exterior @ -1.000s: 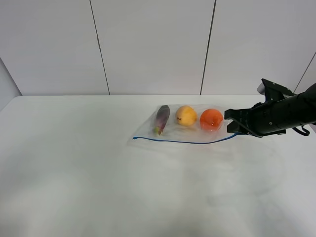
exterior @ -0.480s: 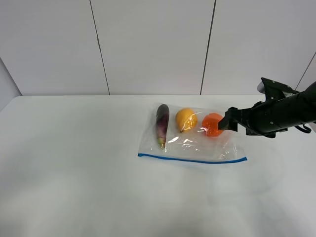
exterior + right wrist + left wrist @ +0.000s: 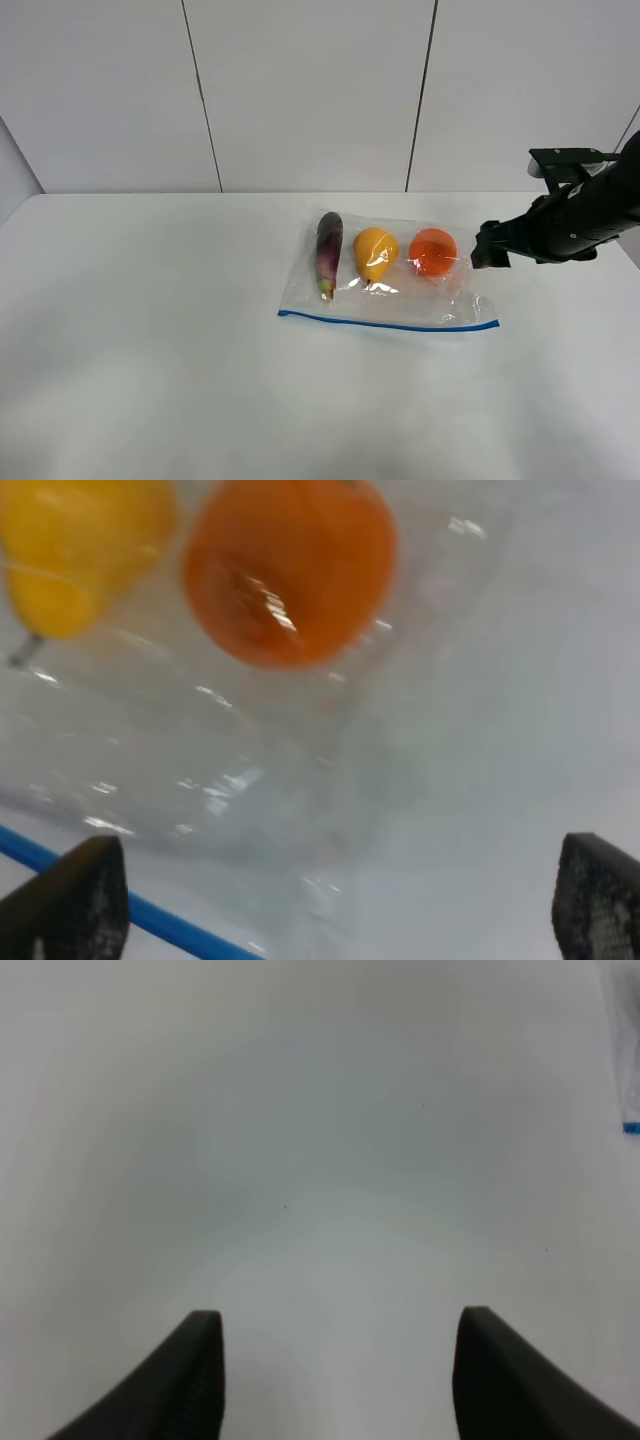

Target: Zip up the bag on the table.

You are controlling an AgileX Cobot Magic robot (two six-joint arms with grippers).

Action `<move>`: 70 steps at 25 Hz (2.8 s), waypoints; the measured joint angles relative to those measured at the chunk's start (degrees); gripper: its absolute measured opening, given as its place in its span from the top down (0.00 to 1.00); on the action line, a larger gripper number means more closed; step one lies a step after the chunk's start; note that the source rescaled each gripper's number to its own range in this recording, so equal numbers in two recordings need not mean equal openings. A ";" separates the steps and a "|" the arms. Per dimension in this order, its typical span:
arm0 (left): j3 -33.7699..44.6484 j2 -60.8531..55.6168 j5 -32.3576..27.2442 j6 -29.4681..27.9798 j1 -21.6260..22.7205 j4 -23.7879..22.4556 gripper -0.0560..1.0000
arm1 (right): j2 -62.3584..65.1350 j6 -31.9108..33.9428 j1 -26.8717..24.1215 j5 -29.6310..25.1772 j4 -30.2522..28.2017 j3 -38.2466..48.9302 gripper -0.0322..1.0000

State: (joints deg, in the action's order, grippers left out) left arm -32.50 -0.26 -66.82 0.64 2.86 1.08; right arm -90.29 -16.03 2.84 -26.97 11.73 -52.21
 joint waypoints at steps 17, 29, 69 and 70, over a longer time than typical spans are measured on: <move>0.00 0.00 0.00 0.00 0.00 0.00 0.32 | 2.51 27.28 0.00 -10.19 -31.45 -0.55 0.08; 0.00 0.00 0.00 0.00 0.00 0.00 0.32 | 8.50 18.97 0.00 -12.39 -22.21 -0.55 0.08; 0.00 0.00 0.00 0.00 0.00 0.00 0.32 | 74.66 12.28 0.00 -21.71 -4.10 21.04 0.15; 0.00 0.00 0.00 0.00 0.00 0.00 0.32 | 75.93 12.49 0.00 -22.19 -4.10 21.11 0.15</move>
State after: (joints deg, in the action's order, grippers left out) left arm -32.50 -0.26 -66.82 0.64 2.86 1.08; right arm -14.35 -3.55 2.84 -49.16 7.62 -31.11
